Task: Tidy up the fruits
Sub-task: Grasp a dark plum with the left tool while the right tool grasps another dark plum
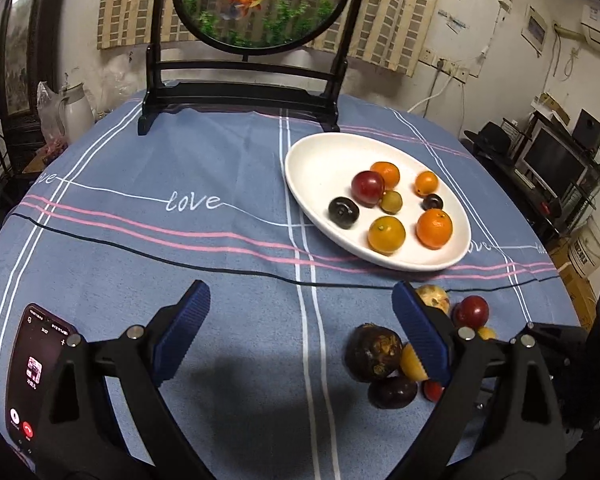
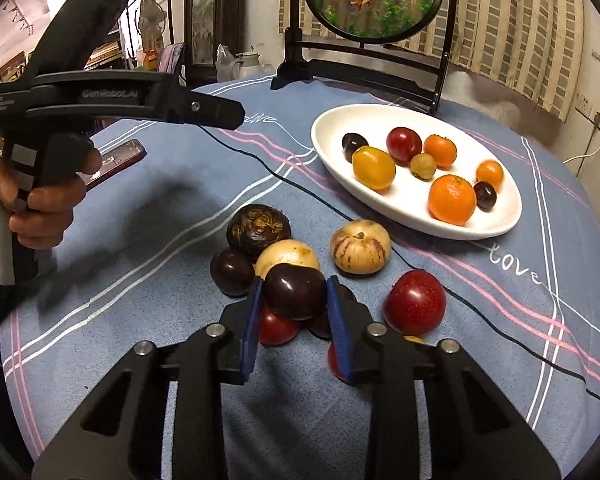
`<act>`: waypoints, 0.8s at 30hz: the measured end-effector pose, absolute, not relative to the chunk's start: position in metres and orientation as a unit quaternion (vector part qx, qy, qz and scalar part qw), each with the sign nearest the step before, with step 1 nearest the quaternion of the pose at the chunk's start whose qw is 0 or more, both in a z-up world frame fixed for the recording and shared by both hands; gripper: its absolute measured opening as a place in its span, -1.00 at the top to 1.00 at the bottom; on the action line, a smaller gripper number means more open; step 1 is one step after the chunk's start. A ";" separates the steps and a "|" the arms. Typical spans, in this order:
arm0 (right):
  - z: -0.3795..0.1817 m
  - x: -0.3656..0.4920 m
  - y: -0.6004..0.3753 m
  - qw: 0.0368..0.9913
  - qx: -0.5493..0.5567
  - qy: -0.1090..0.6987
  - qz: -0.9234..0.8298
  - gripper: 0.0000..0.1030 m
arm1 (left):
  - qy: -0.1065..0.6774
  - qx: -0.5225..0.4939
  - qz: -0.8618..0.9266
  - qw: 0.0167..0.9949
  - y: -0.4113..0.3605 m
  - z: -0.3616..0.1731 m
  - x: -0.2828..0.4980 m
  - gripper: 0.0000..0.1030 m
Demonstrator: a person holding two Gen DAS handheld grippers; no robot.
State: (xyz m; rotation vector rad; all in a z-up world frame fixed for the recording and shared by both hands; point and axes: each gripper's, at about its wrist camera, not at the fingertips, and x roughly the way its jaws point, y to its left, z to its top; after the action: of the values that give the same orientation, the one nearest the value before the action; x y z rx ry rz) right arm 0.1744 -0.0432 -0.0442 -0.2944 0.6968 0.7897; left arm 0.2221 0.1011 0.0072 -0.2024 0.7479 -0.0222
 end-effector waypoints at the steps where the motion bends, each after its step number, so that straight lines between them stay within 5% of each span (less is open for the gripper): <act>1: -0.041 0.176 -0.046 0.855 -0.129 0.330 0.378 0.41 | 0.366 -0.097 -0.015 0.925 0.100 0.007 0.221 -0.83; 5: -0.024 0.184 -0.071 0.870 -0.065 0.317 0.372 0.40 | 0.380 -0.062 -0.081 0.919 0.083 0.003 0.211 -0.78; 12: -0.022 0.198 -0.090 0.875 -0.020 0.332 0.352 0.40 | 0.417 0.007 -0.180 0.891 0.044 -0.025 0.188 0.13; 24: -0.025 0.193 -0.088 0.872 -0.026 0.336 0.355 0.40 | 0.445 0.032 -0.164 0.880 0.026 -0.046 0.199 0.19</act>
State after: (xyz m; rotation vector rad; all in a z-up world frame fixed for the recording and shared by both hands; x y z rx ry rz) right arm 0.1929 -0.0881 -0.0248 -0.0553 0.7033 0.7426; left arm 0.1988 0.0263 -0.0465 0.0675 0.9275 -0.3409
